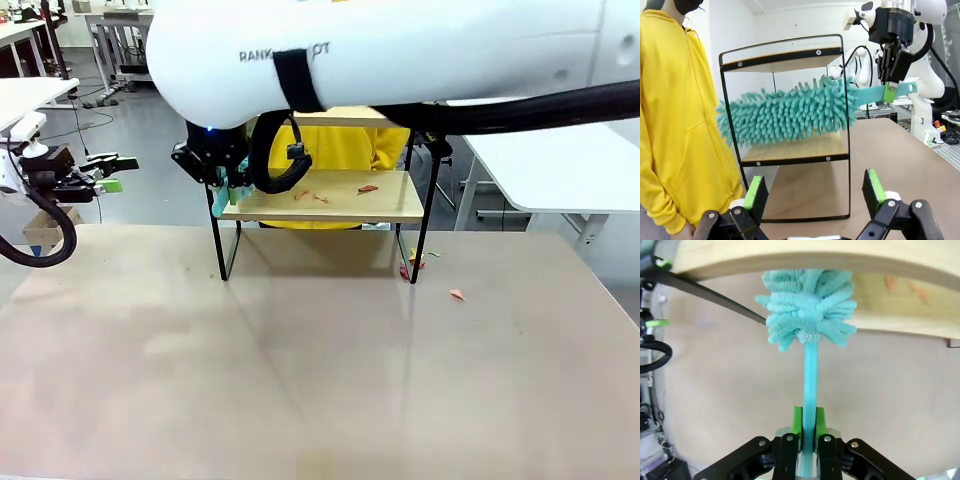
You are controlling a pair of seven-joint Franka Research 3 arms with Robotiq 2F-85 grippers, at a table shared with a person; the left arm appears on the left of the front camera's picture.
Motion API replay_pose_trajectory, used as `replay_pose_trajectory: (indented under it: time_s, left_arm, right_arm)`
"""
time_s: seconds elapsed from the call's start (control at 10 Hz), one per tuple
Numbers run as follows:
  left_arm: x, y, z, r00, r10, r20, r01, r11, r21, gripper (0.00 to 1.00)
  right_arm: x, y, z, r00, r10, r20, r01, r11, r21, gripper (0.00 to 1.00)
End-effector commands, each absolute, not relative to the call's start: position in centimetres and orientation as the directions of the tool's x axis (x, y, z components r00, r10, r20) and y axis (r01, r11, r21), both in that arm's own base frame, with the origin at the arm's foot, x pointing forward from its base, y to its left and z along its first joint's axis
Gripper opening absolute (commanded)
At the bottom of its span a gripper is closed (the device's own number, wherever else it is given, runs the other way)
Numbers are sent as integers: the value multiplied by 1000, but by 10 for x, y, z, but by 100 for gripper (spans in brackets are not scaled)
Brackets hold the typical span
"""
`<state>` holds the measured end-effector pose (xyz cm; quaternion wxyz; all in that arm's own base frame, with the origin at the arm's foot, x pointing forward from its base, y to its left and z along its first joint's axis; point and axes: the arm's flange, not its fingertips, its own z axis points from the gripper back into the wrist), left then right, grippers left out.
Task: Clean the shelf.
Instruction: Clean the specific section of the Shelf indicated by the human with the Duster.
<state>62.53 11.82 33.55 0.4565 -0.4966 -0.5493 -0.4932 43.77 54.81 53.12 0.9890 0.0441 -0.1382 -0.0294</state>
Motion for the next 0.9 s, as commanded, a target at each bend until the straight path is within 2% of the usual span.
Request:
replay_pose_trajectory:
  time_s: [0.0,0.3,0.4,0.8]
  left_arm:
    - [624,119,339,-108,96,990,994,23,106,100]
    - [624,119,339,-108,96,990,994,23,106,100]
    - [624,119,339,-108,96,990,994,23,106,100]
    - [624,119,339,-108,96,990,994,23,106,100]
  right_arm:
    - [446,553,528,974,-80,211,52,990,132,13]
    - [443,542,522,994,-28,103,12,989,147,13]
    - [444,550,513,980,-76,182,54,991,120,13]
    - [445,548,512,986,-62,158,42,991,127,13]
